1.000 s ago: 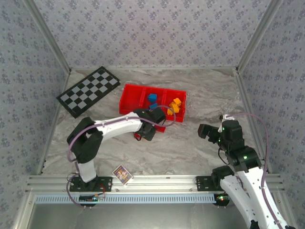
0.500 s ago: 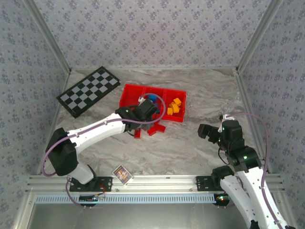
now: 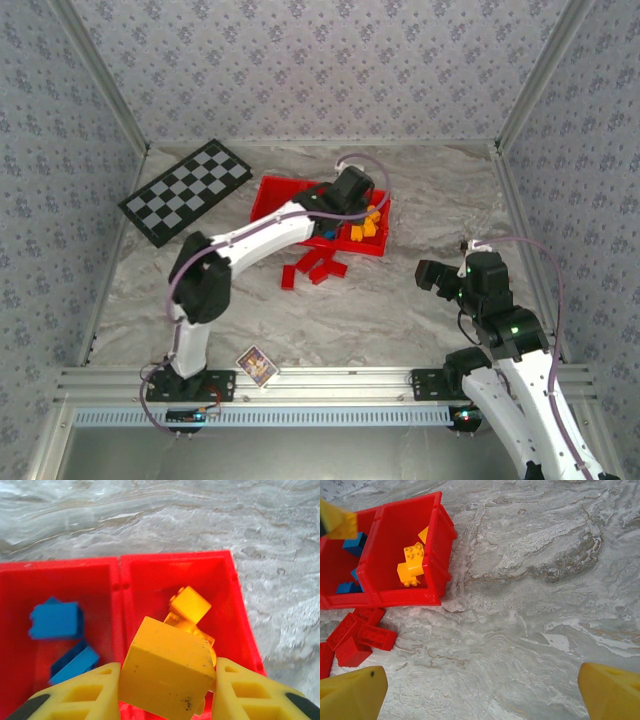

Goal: Sort the legos into containers by color
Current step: Place the lego in the container, then pick up the lego from the center of the table.

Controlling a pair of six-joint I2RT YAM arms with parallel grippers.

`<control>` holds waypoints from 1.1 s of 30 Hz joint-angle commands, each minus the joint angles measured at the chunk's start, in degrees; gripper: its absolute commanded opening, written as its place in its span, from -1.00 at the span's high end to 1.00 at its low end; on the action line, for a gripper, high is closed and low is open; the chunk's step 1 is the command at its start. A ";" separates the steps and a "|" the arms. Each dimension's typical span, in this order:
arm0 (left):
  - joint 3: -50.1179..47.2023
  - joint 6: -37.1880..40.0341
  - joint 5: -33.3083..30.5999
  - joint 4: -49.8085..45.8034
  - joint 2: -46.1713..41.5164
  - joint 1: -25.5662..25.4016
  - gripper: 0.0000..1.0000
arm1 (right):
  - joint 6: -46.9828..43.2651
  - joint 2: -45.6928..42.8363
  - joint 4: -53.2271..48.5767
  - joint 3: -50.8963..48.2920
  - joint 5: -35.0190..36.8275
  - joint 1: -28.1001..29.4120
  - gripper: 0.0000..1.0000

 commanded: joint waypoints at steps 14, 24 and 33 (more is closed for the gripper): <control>12.95 3.06 2.30 -0.66 9.15 0.76 -0.49 | 0.01 0.07 0.55 -0.25 0.18 -0.26 -1.00; -0.39 7.27 -2.49 -4.26 -5.94 -0.49 -0.77 | 0.15 0.06 0.28 -0.17 0.32 -0.22 -1.00; -26.73 -3.77 -9.36 -11.53 -26.86 -1.12 -0.99 | 0.22 -0.08 0.54 -0.33 0.46 -0.25 -1.00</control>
